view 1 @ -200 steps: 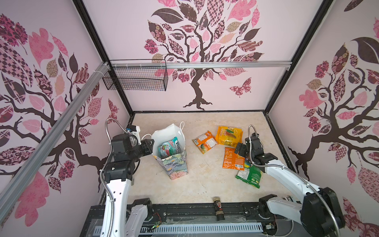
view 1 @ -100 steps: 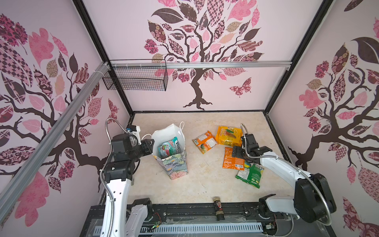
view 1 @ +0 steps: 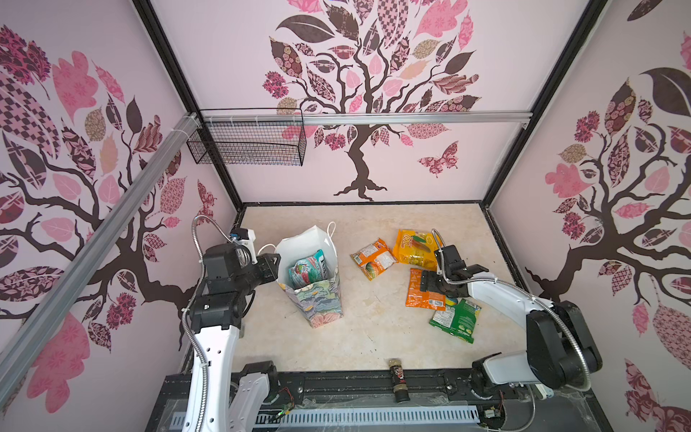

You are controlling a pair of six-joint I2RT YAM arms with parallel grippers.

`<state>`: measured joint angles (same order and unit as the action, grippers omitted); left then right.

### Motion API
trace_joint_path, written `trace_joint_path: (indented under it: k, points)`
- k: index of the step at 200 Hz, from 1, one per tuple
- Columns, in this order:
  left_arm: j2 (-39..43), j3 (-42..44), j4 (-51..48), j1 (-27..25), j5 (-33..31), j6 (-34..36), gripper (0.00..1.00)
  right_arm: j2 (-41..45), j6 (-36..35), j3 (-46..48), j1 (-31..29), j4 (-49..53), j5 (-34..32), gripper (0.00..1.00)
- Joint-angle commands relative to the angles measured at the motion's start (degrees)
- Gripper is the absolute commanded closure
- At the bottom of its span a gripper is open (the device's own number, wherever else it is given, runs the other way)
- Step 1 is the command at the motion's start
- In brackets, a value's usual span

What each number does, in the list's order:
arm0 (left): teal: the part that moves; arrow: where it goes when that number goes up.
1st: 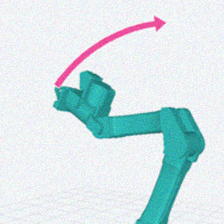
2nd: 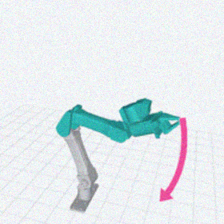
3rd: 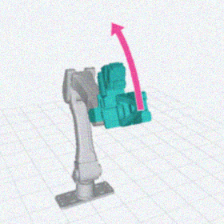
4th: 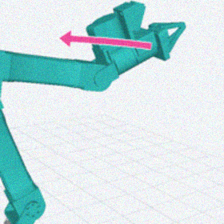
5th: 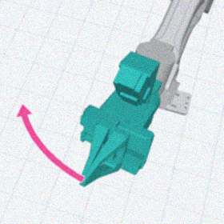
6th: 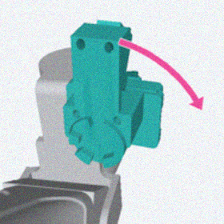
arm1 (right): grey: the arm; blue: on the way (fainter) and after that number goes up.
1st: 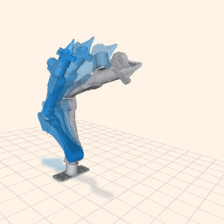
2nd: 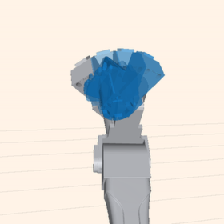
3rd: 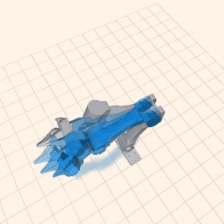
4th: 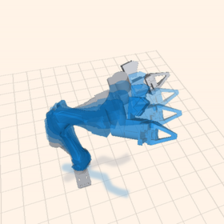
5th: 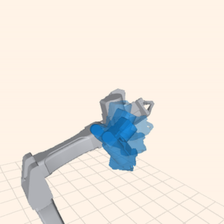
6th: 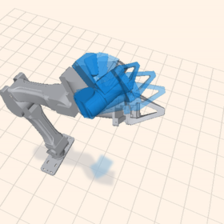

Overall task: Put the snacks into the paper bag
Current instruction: 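Lower the right gripper over the orange chip bag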

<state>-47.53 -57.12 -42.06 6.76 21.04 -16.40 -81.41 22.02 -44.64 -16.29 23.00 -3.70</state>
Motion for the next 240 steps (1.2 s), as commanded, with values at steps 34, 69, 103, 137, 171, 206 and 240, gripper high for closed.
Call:
trace_joint_path:
  k: [34, 69, 103, 137, 171, 206, 240]
  points:
    - [0.05, -2.14, 0.59, 0.12, -0.39, 0.54, 0.73, -0.59, -0.93, -3.50, 0.28, 4.19, -2.52, 0.07]
    - [-0.20, -2.11, 0.51, 0.15, -0.29, 0.66, 0.73, -3.15, -0.88, -2.37, 0.28, 0.77, 1.23, 0.07]
    - [0.03, -2.03, 0.38, 0.16, -0.65, 0.68, 0.73, -5.98, -3.08, -3.16, 0.21, -1.12, 12.31, 0.11]
    - [-0.26, -2.05, 0.72, 0.17, -0.21, 0.34, 0.73, -4.98, -2.77, -1.27, -0.14, -7.28, 24.12, 0.14]
    - [-0.06, -1.71, 1.35, 0.12, -0.05, -0.34, 0.73, -6.04, -1.37, -1.85, -3.38, -12.04, 30.92, 0.15]
    - [0.10, -2.04, 0.76, 0.16, -0.62, -0.14, 0.73, -4.21, -0.63, -2.68, -4.03, -11.11, 27.40, 0.16]
    - [0.47, -1.81, 1.01, 0.14, -0.65, -0.31, 0.73, -1.85, -1.63, -2.55, -1.53, -4.29, 16.51, 0.18]
